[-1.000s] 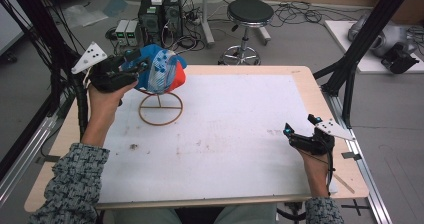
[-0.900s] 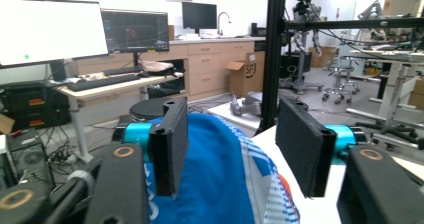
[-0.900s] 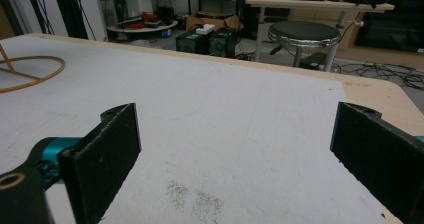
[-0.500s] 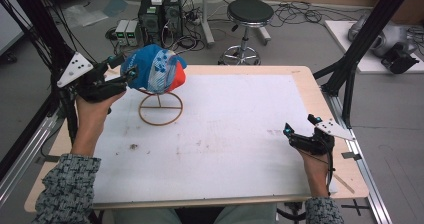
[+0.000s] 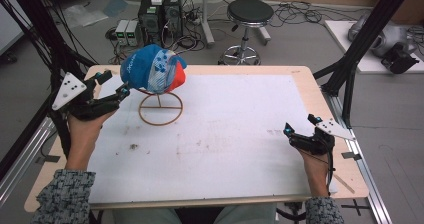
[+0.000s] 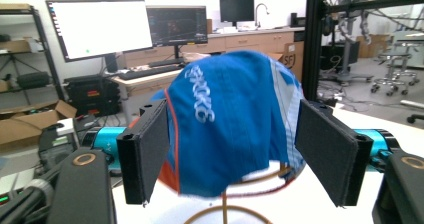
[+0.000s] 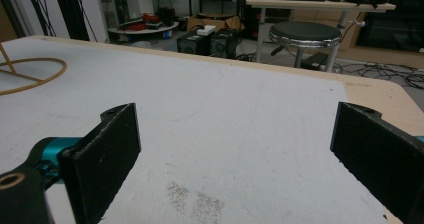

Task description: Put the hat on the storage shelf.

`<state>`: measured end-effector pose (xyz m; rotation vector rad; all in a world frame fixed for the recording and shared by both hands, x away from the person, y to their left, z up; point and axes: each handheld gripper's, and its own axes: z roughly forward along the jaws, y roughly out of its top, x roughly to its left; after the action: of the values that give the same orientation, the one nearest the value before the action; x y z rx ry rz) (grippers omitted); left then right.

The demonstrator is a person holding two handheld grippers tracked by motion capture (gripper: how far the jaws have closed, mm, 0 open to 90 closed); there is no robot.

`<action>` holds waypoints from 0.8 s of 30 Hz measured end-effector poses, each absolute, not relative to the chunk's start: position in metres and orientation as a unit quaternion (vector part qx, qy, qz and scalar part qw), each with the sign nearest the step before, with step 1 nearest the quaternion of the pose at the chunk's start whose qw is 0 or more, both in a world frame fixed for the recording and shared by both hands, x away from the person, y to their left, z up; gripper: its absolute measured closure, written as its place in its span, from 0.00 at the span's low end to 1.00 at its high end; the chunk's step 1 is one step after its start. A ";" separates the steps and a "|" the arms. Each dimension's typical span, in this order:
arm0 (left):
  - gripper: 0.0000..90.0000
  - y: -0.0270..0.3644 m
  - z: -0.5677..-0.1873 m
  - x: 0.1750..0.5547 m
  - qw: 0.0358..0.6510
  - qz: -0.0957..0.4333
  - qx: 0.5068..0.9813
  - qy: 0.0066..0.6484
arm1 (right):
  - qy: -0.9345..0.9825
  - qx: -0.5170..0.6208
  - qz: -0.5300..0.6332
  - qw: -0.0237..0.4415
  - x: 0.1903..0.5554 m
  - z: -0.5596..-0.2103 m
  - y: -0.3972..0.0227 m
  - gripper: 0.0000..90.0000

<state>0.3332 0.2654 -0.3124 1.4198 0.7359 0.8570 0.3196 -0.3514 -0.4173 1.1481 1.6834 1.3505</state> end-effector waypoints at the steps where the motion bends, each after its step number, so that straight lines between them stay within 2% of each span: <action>1: 0.32 0.266 -0.314 0.331 0.613 0.373 0.617 0.323 | 0.647 0.441 0.520 0.341 0.320 -0.417 -0.351 0.05; 17: 0.30 0.278 -0.356 0.311 0.585 0.382 0.617 0.362 | 0.643 0.439 0.525 0.343 0.319 -0.416 -0.351 0.05; 24: 0.30 0.281 -0.361 0.308 0.579 0.385 0.620 0.363 | 0.643 0.440 0.524 0.343 0.319 -0.416 -0.351 0.05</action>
<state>0.3083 0.2810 -0.3614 1.4500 0.8493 0.8992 0.3193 -0.3505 -0.4162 1.1438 1.6721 1.3606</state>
